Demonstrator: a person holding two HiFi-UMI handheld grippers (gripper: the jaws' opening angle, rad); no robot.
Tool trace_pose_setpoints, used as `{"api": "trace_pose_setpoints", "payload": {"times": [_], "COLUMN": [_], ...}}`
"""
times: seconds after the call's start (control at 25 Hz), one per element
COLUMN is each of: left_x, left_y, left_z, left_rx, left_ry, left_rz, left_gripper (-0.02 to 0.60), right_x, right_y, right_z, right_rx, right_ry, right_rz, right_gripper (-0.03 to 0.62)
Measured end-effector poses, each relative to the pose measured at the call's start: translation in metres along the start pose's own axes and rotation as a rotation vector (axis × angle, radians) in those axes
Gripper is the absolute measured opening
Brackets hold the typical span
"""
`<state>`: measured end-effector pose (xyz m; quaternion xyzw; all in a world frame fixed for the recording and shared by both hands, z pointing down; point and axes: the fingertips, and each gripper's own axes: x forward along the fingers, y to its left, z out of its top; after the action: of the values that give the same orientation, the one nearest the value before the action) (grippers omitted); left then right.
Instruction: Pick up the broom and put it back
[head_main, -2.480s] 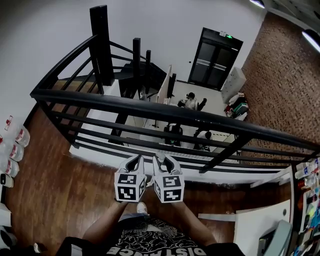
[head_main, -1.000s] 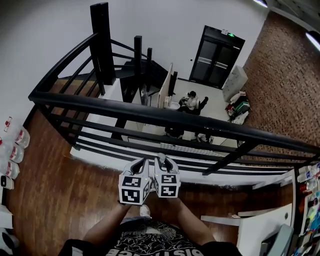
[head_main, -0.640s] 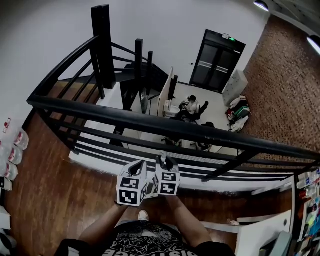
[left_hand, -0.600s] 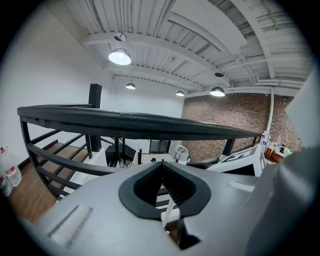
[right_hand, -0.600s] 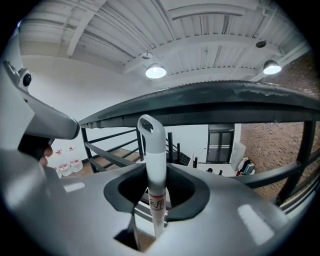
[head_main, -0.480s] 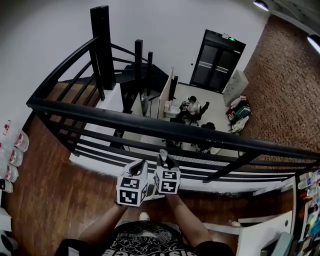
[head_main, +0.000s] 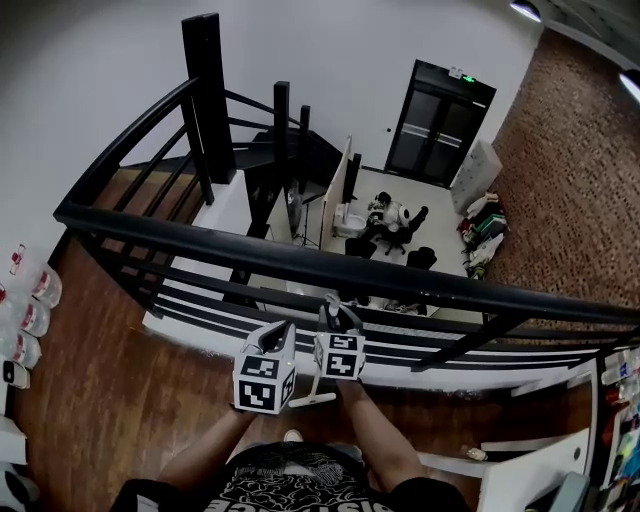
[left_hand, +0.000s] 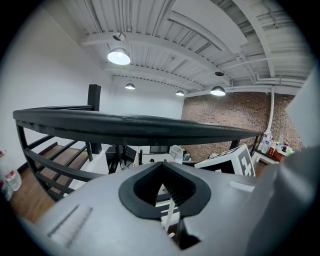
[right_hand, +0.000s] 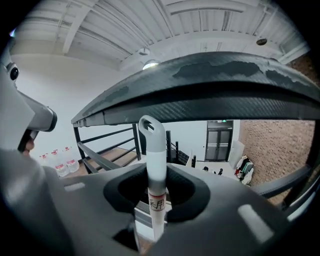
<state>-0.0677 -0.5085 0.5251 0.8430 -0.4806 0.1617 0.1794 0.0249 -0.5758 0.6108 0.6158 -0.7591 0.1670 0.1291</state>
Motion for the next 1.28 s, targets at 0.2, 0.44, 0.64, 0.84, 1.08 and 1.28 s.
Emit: {"api": "trace_pose_setpoints", "payload": {"times": [0.2,0.44,0.64,0.84,1.08,1.28], "left_x": [0.004,0.009,0.009,0.009,0.002,-0.004], "left_y": [0.007,0.007,0.009,0.006,0.010,0.005], "left_z": [0.000,-0.001,-0.002,-0.002,-0.003,-0.006], "left_rx": [-0.002,-0.005,-0.009,-0.013,-0.027,-0.048], "left_ry": [0.004,0.010,0.016,0.012,0.005,-0.005], "left_rz": [0.009,0.012,0.012,0.009,0.021,0.024], "left_gripper": [0.005,0.005,0.005,0.005,0.005,0.005], "right_x": [0.009,0.013,0.014,0.012,0.003,-0.016], "right_y": [-0.002,-0.010,-0.006,-0.005,-0.002,0.000], "right_z": [0.003,0.001,-0.001,-0.002,0.006,0.015], "right_rx": [-0.005,-0.011,-0.028,-0.035,-0.052,-0.058], "right_ry": [0.000,0.004,0.017,0.022,0.014,-0.019], "right_rz": [-0.003,-0.012,-0.001,0.004,0.011,0.010], "right_gripper": [0.094,0.092,0.092,0.106,0.152,0.152]}}
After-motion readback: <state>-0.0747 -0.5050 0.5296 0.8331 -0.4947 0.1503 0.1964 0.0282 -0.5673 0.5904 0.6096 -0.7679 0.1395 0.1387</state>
